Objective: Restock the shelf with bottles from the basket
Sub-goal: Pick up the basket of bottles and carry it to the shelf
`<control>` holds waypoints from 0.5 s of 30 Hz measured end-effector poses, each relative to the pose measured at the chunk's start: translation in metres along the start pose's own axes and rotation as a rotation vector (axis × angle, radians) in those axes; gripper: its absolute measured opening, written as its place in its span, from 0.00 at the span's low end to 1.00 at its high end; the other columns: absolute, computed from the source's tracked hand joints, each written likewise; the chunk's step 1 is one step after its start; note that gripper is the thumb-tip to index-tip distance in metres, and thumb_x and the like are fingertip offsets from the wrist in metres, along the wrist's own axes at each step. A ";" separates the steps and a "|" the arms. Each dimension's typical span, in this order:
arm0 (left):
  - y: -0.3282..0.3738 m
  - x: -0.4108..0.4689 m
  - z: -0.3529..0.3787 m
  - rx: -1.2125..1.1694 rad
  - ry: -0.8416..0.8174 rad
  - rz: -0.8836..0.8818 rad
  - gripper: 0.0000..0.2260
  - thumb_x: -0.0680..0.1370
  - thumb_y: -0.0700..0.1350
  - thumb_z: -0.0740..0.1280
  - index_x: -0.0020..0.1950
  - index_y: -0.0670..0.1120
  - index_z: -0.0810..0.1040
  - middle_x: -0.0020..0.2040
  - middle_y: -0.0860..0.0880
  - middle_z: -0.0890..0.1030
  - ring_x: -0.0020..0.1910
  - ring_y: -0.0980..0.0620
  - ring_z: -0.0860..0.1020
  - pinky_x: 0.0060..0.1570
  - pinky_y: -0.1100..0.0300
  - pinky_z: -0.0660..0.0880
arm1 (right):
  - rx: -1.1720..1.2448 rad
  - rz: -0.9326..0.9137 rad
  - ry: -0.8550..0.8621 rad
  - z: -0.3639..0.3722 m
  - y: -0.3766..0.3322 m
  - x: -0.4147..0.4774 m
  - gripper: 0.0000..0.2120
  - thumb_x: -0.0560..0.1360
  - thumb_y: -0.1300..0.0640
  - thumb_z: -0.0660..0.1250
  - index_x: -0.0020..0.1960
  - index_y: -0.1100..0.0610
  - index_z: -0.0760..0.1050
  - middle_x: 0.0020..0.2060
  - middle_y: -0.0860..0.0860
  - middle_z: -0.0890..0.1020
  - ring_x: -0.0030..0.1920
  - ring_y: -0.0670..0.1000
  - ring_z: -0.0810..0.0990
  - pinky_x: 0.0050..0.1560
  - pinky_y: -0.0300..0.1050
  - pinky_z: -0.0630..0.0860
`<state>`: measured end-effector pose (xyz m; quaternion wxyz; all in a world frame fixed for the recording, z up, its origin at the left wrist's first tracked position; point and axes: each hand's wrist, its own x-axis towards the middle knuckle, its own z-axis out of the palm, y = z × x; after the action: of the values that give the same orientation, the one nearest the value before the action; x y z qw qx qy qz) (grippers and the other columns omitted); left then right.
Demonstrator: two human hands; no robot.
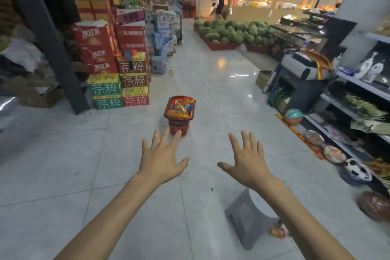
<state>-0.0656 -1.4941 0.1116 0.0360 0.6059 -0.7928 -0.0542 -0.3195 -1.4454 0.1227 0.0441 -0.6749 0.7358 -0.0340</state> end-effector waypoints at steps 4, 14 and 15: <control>0.011 0.092 -0.005 0.039 0.024 0.017 0.41 0.78 0.71 0.56 0.85 0.57 0.44 0.85 0.45 0.47 0.84 0.40 0.45 0.78 0.33 0.50 | 0.003 -0.003 0.023 -0.005 0.026 0.087 0.46 0.77 0.30 0.59 0.83 0.50 0.41 0.81 0.60 0.42 0.80 0.64 0.37 0.79 0.62 0.41; 0.061 0.306 -0.033 0.050 0.076 -0.018 0.40 0.77 0.71 0.55 0.84 0.58 0.47 0.85 0.45 0.53 0.83 0.40 0.50 0.77 0.33 0.53 | 0.026 -0.038 0.065 -0.038 0.103 0.300 0.46 0.76 0.31 0.59 0.83 0.50 0.42 0.81 0.60 0.43 0.80 0.64 0.38 0.79 0.62 0.43; 0.063 0.323 -0.035 0.061 0.074 -0.012 0.40 0.77 0.71 0.55 0.84 0.57 0.48 0.84 0.45 0.53 0.83 0.40 0.50 0.77 0.33 0.53 | 0.023 -0.045 0.057 -0.040 0.107 0.318 0.46 0.76 0.31 0.59 0.83 0.51 0.42 0.81 0.60 0.44 0.80 0.64 0.38 0.79 0.62 0.43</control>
<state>-0.2061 -1.7909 0.1515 0.0464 0.6132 -0.7885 -0.0077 -0.4571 -1.7534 0.1447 0.0301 -0.6894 0.7211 -0.0626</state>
